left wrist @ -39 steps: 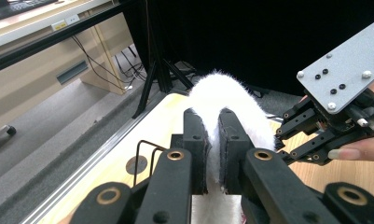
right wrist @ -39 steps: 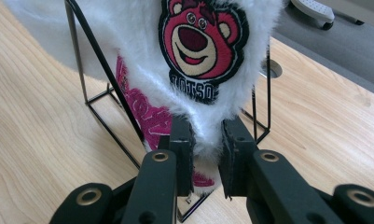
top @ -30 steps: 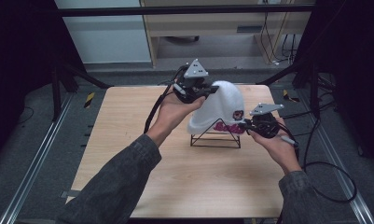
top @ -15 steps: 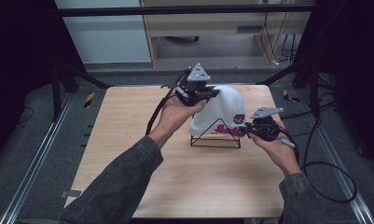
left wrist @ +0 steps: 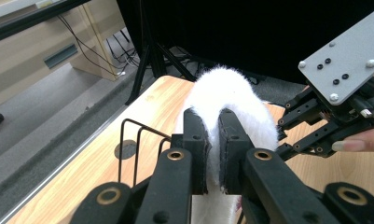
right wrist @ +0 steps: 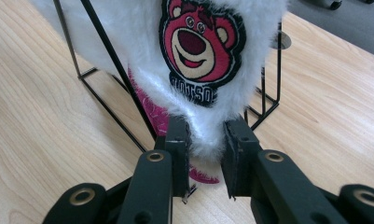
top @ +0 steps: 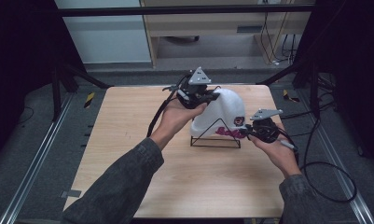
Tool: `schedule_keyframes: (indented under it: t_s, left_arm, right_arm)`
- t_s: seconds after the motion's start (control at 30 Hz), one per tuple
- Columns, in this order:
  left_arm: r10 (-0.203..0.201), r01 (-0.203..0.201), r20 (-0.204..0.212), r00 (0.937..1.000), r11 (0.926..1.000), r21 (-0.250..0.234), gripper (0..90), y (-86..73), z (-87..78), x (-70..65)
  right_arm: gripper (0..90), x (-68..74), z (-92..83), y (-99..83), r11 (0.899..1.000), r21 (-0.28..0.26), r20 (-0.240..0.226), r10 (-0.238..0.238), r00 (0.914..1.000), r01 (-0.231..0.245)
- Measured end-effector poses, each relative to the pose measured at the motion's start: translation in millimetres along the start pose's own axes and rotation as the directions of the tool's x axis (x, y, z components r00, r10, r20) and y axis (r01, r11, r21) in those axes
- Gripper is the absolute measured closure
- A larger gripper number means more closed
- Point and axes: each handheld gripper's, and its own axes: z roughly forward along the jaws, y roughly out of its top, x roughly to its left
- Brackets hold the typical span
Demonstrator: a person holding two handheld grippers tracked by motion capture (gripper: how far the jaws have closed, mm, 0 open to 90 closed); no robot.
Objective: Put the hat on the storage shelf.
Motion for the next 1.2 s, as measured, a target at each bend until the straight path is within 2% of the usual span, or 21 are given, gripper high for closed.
schedule_keyframes:
  t_s: [0.47, 0.63, 0.7, 0.77, 0.83, 0.97, 1.07, 1.13, 1.2]
  left_arm:
    - [-0.001, 0.001, 0.009, 1.0, 0.9996, 0.027, 83.7, -7.8, 7.5, -2.1]
    - [0.003, -0.004, 0.01, 0.9999, 0.999, 0.044, 83.4, -11.1, 11.4, -3.8]
    - [0.003, -0.004, 0.015, 0.9999, 0.9973, 0.073, 81.6, -13.1, 14.6, -3.8]
    - [0.024, -0.024, 0.0, 0.9997, 0.9957, 0.089, 76.4, -16.1, 16.9, -4.6]
    - [0.0, 0.0, 0.004, 1.0, 0.9977, 0.068, 69.5, -18.5, 15.6, -3.9]
    - [0.012, -0.01, -0.03, 0.9995, 0.9988, 0.048, 59.8, -21.1, 9.2, -6.8]
    - [0.027, -0.023, -0.056, 0.9981, 0.9979, 0.06, 48.6, -24.3, 2.2, -9.8]
    - [0.019, -0.016, -0.068, 0.9975, 0.9986, 0.05, 40.0, -26.9, -2.9, -10.6]
    - [0.018, -0.015, -0.081, 0.9965, 0.9991, 0.04, 35.7, -28.6, -8.1, -10.9]
  right_arm:
    - [69.9, -1.8, 4.7, -7.6, 1.0, 0.02, -0.001, 0.015, 0.9999, -0.015]
    - [64.5, -2.1, 4.5, -8.4, 0.999, 0.03, 0.005, 0.028, 0.9996, -0.028]
    - [61.1, -1.7, 2.9, -8.8, 0.999, 0.028, 0.018, 0.038, 0.9991, -0.039]
    - [59.5, -1.6, -1.2, -9.6, 0.998, 0.012, 0.02, 0.055, 0.9983, -0.055]
    - [59.3, -2.1, -5.0, -10.7, 0.998, 0.002, 0.019, 0.062, 0.9979, -0.062]
    - [58.0, 0.0, -10.5, -13.3, 0.996, -0.028, 0.016, 0.083, 0.9964, -0.082]
    - [54.0, 5.7, -14.3, -14.4, 0.996, -0.041, 0.022, 0.079, 0.9966, -0.078]
    - [50.8, 10.7, -18.6, -17.9, 0.995, -0.054, 0.029, 0.083, 0.9961, -0.081]
    - [48.4, 13.4, -21.6, -21.1, 0.995, -0.054, 0.042, 0.088, 0.9952, -0.086]
